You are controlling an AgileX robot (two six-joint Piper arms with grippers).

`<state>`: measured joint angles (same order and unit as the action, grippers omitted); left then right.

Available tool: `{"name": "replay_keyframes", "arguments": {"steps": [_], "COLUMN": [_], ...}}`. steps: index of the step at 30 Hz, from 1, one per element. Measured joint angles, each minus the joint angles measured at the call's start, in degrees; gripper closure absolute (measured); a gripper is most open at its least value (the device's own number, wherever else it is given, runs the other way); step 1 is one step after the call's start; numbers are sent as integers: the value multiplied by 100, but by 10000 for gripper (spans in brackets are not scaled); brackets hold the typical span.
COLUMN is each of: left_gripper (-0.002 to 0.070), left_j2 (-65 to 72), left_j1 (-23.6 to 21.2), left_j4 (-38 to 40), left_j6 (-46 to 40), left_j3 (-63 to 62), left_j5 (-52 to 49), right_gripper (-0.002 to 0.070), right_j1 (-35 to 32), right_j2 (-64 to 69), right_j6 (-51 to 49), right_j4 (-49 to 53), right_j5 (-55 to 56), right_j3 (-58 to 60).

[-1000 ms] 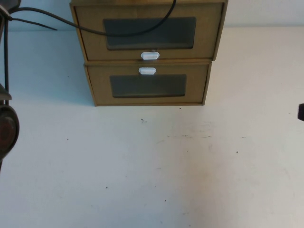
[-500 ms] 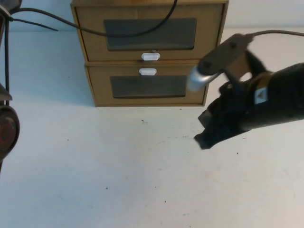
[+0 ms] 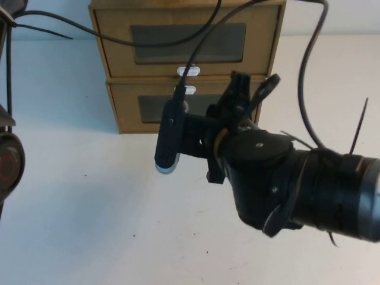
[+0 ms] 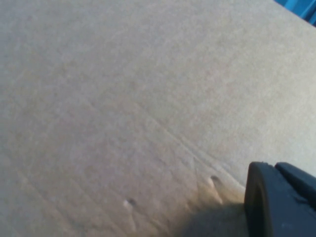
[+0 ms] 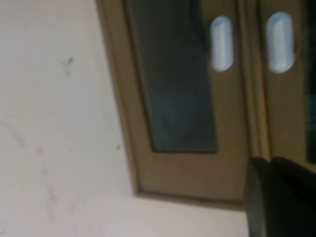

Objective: Open the shoe box
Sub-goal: 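Pull the top drawer of the cardboard box fully open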

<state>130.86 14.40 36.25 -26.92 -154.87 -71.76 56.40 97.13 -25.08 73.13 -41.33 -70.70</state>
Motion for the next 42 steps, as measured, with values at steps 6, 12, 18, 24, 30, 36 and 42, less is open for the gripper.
{"name": "replay_keyframes", "arguments": {"steps": [6, 12, 18, 24, 30, 36, 42], "left_gripper": [680, 680, 680, 680, 680, 680, 680], "left_j2": [0, 0, 0, 0, 0, 0, 0], "left_j1": [0, 0, 0, 0, 0, 0, 0], "left_j4": [0, 0, 0, 0, 0, 0, 0], "left_j6": [14, 39, 39, 39, 39, 48, 48], "left_j3": [-9, -9, -9, -9, -9, -9, -9], "left_j5": [0, 0, 0, 0, 0, 0, 0], "right_gripper": [689, 685, 573, 398, 373, 374, 373], "right_j1": [12, 12, -116, -401, -599, -646, -735], "right_j2": [436, 808, 969, 983, 1069, 1397, 1636], "right_j6": [-1042, -1207, -1210, -1210, -1210, -985, -953], "right_j4": [1833, 2069, 2092, 2125, 2133, 2133, 2138], "right_j5": [-82, -92, 137, 425, 646, 657, 681], "right_j3": [-18, -196, -591, -850, -1008, -1292, -1484]}}
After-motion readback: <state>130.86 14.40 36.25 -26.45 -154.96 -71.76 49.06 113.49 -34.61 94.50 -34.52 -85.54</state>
